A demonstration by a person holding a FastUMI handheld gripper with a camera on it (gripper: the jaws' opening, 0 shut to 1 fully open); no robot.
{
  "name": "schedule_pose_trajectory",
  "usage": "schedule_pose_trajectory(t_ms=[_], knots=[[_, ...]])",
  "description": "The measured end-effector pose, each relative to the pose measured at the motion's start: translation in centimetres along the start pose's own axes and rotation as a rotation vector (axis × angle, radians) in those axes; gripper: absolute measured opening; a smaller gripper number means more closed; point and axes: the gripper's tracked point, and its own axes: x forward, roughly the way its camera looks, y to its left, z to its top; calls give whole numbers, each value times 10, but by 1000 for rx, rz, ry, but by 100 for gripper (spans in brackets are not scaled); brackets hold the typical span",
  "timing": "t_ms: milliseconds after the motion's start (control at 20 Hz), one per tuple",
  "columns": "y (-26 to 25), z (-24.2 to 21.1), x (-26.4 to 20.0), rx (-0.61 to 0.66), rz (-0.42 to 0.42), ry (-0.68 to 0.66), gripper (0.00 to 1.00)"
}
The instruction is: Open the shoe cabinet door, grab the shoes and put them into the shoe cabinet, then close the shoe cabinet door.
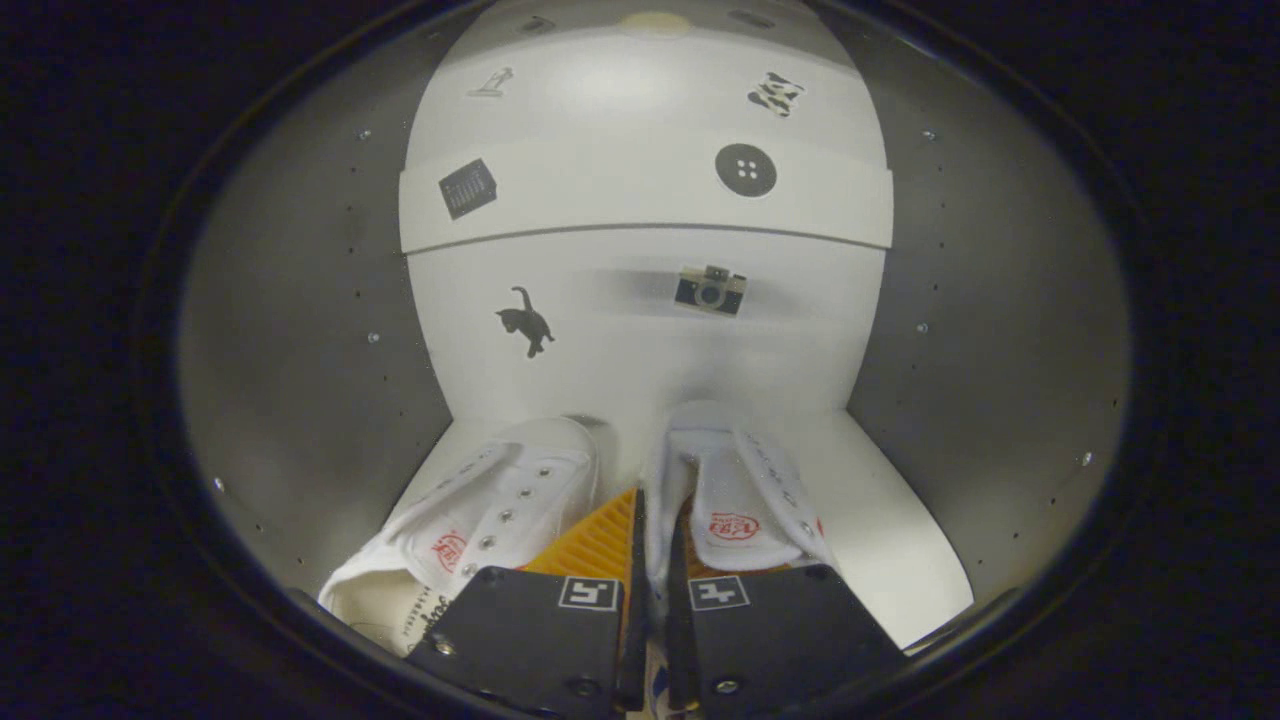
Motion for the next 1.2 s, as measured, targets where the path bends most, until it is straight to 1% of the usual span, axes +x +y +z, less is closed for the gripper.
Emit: schedule_pose_trajectory(t_ms=[250,350,550,700,950,1200], knots=[[-5,-2,-7,-48,-41,29,14],[-7,-2,-15,-38,-38,29,18],[-6,-2,-47,-31,-13,-9,41],[-8,1,-80,-29,-16,-62,58],[-3,2,-131,-63,-29,-159,97],[11,-23,-187,-29,23,-187,98]])
